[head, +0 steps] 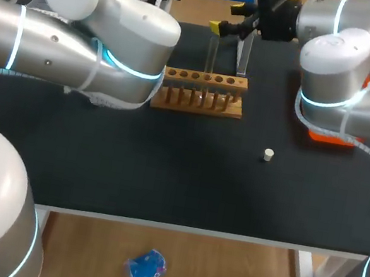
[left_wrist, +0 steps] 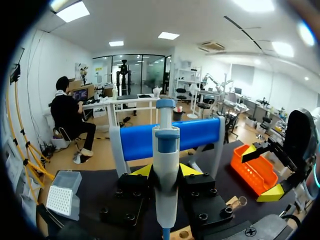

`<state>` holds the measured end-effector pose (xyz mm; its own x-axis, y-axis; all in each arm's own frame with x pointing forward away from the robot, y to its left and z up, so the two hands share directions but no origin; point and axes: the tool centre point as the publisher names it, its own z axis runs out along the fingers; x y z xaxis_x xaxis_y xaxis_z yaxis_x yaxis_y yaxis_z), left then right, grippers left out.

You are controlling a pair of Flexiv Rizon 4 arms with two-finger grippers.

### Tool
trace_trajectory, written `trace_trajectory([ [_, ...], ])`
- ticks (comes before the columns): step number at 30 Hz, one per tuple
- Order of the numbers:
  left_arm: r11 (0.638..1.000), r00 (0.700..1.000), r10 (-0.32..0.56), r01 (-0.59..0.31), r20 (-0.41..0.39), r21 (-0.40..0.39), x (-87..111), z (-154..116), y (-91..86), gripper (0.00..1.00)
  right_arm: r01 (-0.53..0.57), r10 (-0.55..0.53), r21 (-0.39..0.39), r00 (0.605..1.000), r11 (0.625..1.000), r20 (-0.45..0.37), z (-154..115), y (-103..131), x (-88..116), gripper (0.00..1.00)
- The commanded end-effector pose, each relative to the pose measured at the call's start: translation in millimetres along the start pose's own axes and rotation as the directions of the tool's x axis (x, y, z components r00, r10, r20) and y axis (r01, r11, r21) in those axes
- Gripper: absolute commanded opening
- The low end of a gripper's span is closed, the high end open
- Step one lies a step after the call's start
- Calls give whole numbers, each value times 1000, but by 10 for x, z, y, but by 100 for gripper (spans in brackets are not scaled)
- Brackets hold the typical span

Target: Invert the test tube, pick up the pipette, mount the tip to pipette, aspirate from beaker and dispense into the tube, eject the tip, return the pipette, and cap with the stopper.

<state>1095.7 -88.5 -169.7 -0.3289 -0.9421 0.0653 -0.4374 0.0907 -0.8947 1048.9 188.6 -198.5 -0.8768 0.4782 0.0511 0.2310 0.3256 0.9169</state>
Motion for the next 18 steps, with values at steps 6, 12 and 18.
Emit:
trace_trajectory([
  [6, 1000, 1000, -2, 2, 12, -31, -55, 88, -68, 0, 0, 0, 20, 1000, 1000, 15, 281, 98, -186, 100],
  [12, 999, 1000, -2, 3, 25, -34, -101, 144, -99, 0, -5, 5, 32, 1000, 999, 14, 329, 82, -284, 100],
  [18, 999, 999, -1, 3, 42, -39, -155, 229, -157, 0, -9, 8, 34, 1000, 999, 13, 323, 77, -320, 100],
])
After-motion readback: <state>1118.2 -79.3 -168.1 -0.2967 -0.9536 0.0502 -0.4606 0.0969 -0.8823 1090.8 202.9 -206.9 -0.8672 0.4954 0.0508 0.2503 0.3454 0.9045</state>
